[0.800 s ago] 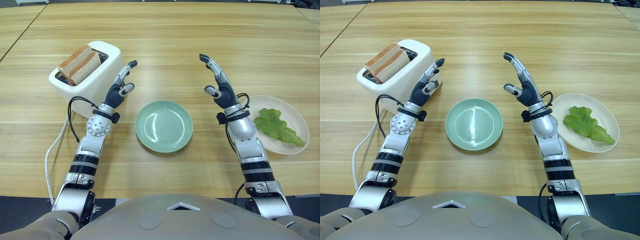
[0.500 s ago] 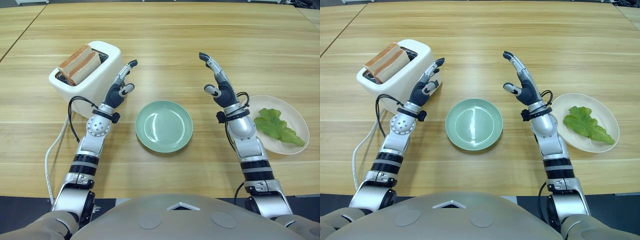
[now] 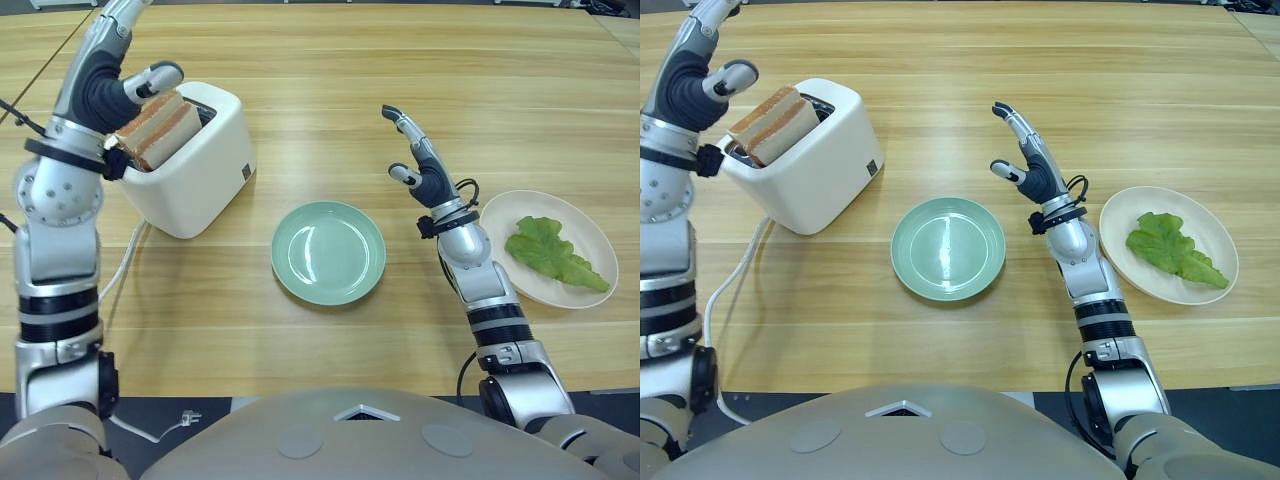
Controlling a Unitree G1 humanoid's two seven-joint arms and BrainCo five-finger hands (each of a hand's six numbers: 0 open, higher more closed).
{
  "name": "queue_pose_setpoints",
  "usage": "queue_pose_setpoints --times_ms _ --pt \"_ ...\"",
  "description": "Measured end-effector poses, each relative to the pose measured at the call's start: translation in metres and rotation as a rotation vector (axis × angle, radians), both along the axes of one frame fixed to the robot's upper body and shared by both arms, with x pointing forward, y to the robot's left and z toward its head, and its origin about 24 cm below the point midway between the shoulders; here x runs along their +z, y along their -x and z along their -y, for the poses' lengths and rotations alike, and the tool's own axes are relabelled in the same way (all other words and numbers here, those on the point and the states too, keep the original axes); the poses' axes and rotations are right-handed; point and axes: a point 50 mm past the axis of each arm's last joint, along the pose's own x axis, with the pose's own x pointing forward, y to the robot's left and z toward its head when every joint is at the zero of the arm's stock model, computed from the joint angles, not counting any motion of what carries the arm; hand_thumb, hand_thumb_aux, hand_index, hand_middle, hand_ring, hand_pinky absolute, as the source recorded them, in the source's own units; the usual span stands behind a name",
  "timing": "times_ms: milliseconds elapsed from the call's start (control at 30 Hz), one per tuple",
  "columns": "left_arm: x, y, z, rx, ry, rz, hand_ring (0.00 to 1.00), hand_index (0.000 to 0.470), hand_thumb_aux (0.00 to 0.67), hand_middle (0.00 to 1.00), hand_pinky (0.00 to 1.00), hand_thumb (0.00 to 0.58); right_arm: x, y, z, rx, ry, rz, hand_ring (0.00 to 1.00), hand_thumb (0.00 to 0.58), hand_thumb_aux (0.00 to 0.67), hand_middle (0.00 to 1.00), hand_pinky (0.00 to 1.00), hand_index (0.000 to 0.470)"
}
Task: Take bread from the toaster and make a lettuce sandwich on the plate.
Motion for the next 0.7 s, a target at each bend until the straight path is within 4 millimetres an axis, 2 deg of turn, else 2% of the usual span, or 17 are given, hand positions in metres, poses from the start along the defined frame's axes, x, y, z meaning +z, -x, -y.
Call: queue_pose_setpoints --times_ms 67,100,200,267,333,367,433,567,667,700 --pt "-0.002 -0.012 -0.013 0.116 -0.081 -0.043 0.0 0.0 0.0 0.0 0.0 0.0 -0.002 -0.001 0.001 -0.001 -0.001 -0.001 0.0 0.0 0.0 0.0 0.0 0.0" --pt "-0.007 -0.021 -0.02 0.179 -0.117 -0.079 0.0 0.037 0.053 0.0 0.0 0.087 -0.002 -0.001 0.0 0.001 0.0 0.002 0.0 0.0 0.0 0.0 0.0 0.0" --pt "-0.033 -0.037 -0.034 0.291 -0.182 -0.196 0.0 0.048 0.068 0.0 0.0 0.112 -0.002 0.0 0.001 0.006 0.004 0.008 0.0 0.0 0.0 0.0 0.0 0.0" --pt "-0.046 -0.041 -0.039 0.325 -0.212 -0.255 0.0 0.068 0.097 0.0 0.0 0.156 -0.003 0.0 0.001 0.008 0.005 0.008 0.0 0.0 0.0 0.0 0.0 0.0" --pt "-0.053 -0.043 -0.043 0.348 -0.218 -0.288 0.0 0.127 0.181 0.0 0.0 0.271 -0.003 0.0 0.001 0.009 0.006 0.007 0.0 0.0 0.0 0.0 0.0 0.0" --pt "-0.055 -0.044 -0.046 0.357 -0.226 -0.3 0.0 0.177 0.252 0.0 0.0 0.355 -0.003 0.0 0.001 0.01 0.007 0.006 0.0 0.0 0.0 0.0 0.0 0.0" --pt "-0.056 -0.044 -0.051 0.38 -0.25 -0.314 0.0 0.23 0.328 0.0 0.0 0.429 -0.003 0.0 0.001 0.012 0.01 0.005 0.0 0.0 0.0 0.0 0.0 0.0" --pt "-0.056 -0.044 -0.054 0.412 -0.285 -0.326 0.0 0.262 0.373 0.0 0.0 0.466 -0.004 0.001 -0.001 0.017 0.015 0.002 0.0 0.0 0.0 0.0 0.0 0.0" --pt "-0.059 -0.044 -0.052 0.408 -0.294 -0.344 0.0 0.317 0.452 0.0 0.0 0.519 -0.004 0.001 0.0 0.018 0.022 0.002 0.0 0.0 0.0 0.0 0.0 0.0" --pt "-0.059 -0.044 -0.05 0.4 -0.299 -0.348 0.0 0.396 0.565 0.0 0.0 0.566 -0.004 0.001 0.0 0.019 0.025 0.001 0.0 0.0 0.0 0.0 0.0 0.0"
